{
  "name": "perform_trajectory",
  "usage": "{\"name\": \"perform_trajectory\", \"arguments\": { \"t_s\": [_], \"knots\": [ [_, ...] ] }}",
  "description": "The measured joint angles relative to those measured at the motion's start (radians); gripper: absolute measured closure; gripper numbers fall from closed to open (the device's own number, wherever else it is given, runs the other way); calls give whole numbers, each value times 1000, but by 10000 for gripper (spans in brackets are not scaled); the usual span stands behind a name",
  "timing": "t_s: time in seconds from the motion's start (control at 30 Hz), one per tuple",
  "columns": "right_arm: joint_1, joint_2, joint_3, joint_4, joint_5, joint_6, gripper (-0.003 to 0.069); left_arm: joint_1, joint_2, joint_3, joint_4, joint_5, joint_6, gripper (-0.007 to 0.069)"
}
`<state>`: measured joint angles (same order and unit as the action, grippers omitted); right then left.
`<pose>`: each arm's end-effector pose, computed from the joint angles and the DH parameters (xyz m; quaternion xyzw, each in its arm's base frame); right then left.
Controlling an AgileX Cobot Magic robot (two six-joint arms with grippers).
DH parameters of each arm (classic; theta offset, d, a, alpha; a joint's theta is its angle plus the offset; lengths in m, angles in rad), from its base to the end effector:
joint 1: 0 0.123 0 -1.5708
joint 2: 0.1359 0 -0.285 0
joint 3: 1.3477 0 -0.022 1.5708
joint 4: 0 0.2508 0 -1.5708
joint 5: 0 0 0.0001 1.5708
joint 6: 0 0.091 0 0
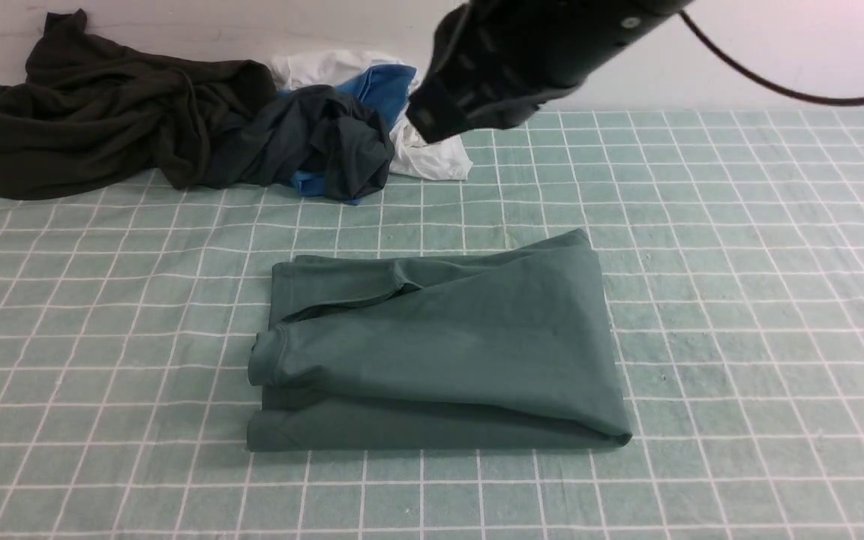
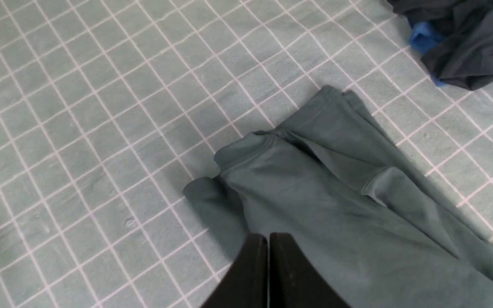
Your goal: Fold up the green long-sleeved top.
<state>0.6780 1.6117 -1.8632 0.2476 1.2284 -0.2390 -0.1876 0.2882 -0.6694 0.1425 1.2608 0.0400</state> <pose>0.2483 0.2269 0.4393 -0.4138 0.8389 0.1927 0.2966 0.0195 0.0088 0.3091 0.0992 0.9175 0.0429 0.3827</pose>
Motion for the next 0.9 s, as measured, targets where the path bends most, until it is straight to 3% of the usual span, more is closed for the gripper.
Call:
{"name": "perform_trajectory", "arguments": {
  "t_s": [0.43, 0.9],
  "knots": [
    [0, -641, 728, 1, -393, 0, 673, 0, 0, 0, 0, 0, 0, 605],
    [-2, -897, 876, -78, -442, 24, 673, 0, 0, 0, 0, 0, 0, 605]
  ]
}}
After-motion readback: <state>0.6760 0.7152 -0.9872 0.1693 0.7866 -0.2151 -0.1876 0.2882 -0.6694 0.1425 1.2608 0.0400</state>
